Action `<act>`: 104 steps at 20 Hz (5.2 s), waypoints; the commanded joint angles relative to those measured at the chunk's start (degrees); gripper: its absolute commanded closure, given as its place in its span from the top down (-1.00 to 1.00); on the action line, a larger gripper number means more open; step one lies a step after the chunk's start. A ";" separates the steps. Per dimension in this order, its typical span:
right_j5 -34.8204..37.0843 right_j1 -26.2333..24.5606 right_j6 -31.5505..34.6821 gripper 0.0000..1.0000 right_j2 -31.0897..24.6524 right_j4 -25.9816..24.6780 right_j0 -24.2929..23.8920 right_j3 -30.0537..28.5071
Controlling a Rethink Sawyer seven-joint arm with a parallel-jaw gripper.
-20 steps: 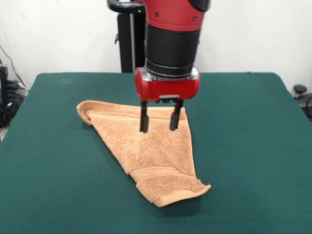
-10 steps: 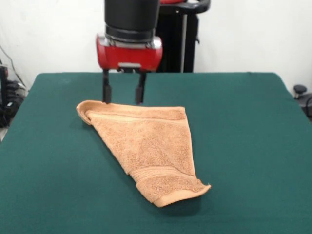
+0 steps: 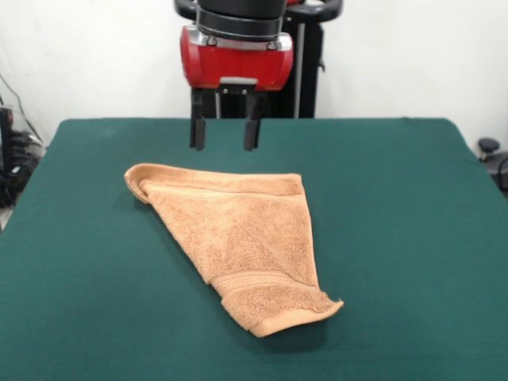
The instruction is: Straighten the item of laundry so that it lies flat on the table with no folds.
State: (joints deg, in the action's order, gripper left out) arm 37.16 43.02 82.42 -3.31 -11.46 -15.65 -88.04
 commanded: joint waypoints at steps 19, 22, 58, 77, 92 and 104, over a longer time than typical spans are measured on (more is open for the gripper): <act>16.90 -10.92 7.70 1.00 -2.17 1.02 6.27 17.14; 21.42 -11.88 9.01 1.00 -1.25 0.96 7.46 20.98; 39.62 -21.44 12.69 1.00 -0.59 3.21 11.38 46.23; 22.35 -15.62 11.11 1.00 -0.01 5.52 9.61 30.80; 13.36 -12.15 8.88 1.00 -0.02 6.02 8.38 17.89; 5.09 -12.79 8.69 1.00 -0.75 5.16 7.21 12.84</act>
State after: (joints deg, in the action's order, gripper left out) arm 47.78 31.27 82.42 -1.51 -6.46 -7.93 -63.44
